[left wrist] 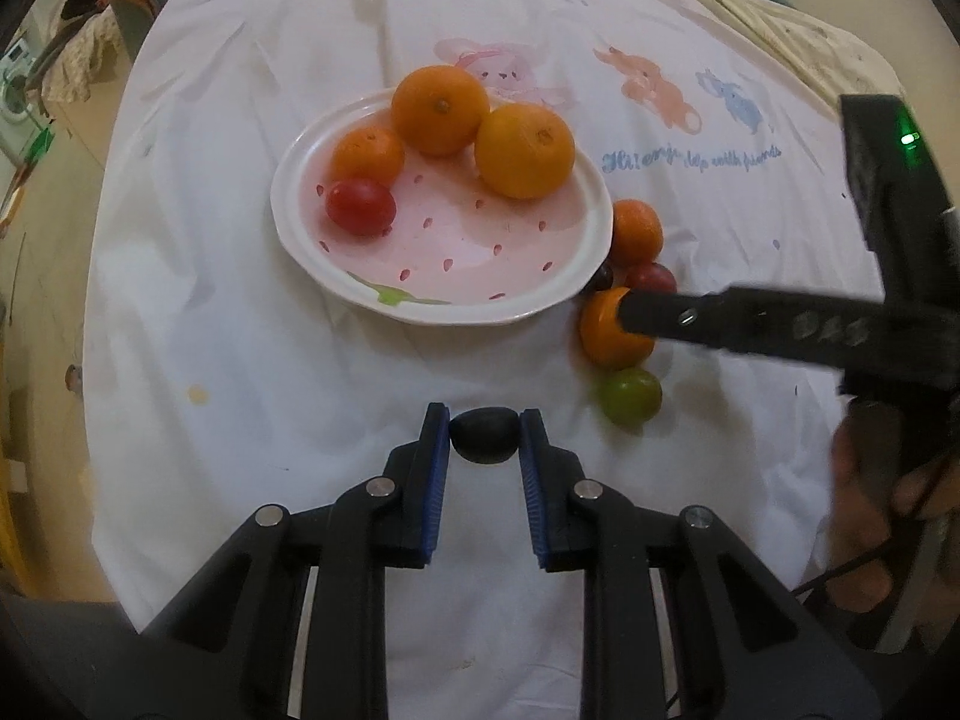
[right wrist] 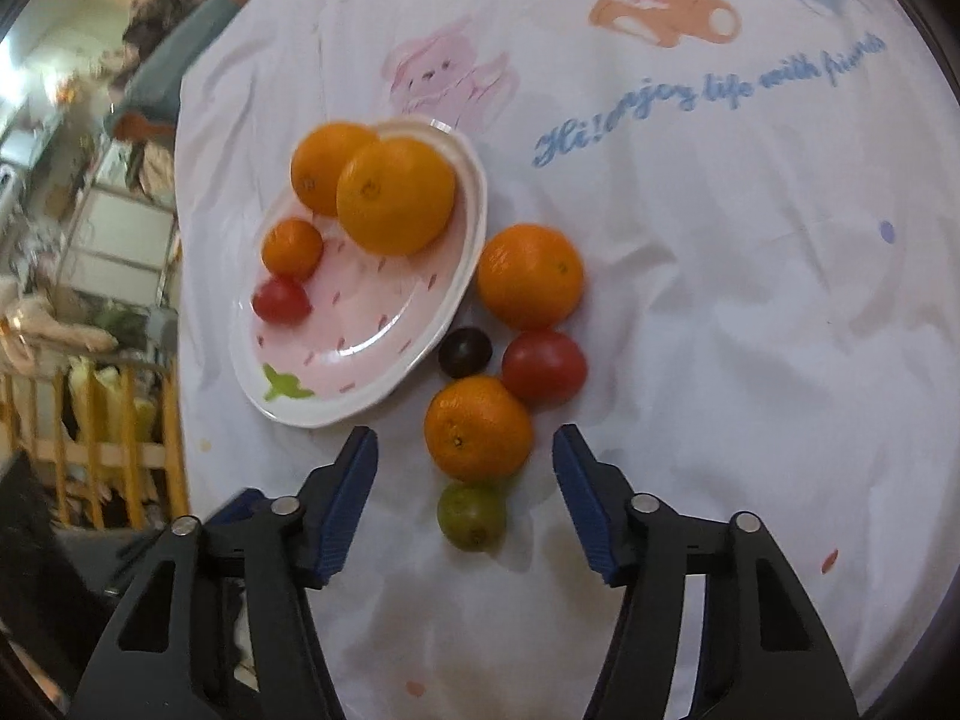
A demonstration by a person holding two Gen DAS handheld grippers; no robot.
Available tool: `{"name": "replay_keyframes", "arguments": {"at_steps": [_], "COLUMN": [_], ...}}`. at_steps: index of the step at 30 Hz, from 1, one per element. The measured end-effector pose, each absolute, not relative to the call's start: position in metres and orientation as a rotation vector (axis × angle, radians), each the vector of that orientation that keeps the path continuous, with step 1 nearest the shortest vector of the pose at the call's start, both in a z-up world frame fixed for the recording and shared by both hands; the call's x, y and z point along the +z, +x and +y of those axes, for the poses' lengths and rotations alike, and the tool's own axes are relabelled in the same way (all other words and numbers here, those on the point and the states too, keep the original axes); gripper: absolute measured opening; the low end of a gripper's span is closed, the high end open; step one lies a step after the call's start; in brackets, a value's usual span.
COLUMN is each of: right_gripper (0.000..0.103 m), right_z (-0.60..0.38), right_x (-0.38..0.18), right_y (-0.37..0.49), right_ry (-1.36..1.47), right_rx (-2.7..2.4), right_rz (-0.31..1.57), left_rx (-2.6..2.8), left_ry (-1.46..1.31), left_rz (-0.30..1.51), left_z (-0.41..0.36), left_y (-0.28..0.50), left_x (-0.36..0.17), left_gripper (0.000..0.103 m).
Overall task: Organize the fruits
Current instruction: 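Grasp a mandarin with the right tool while the left tool holds the grape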
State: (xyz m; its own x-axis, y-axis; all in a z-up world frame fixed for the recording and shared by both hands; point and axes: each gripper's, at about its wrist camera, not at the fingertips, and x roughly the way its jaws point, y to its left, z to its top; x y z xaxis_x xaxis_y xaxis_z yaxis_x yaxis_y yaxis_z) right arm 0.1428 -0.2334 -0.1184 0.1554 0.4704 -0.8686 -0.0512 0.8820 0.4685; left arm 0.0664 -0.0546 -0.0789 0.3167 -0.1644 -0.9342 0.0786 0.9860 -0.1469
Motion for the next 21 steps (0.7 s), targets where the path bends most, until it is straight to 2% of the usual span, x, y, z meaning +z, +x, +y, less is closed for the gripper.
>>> {"name": "replay_keyframes", "arguments": {"at_steps": [3,7,21], "right_gripper": [0.058,0.048,0.045], "right_z": [-0.225,-0.221,-0.230], "right_x": [-0.127,-0.138,-0.118], "right_y": [0.143,0.144,0.136], "right_ry": [0.338,0.297,0.354], "right_rx": [0.381,0.350,0.395], "right_rz": [1.391,1.413,1.370], "left_rx": [-0.148,-0.115,-0.052], "left_ry": [-0.084,-0.085,-0.069], "left_rz": [1.216,1.183,1.187], "left_z": [-0.054,-0.048,-0.037], "left_y": [0.065,0.067,0.072], "left_x": [-0.073,-0.068,-0.078], "left_gripper": [0.020,0.020,0.020]}}
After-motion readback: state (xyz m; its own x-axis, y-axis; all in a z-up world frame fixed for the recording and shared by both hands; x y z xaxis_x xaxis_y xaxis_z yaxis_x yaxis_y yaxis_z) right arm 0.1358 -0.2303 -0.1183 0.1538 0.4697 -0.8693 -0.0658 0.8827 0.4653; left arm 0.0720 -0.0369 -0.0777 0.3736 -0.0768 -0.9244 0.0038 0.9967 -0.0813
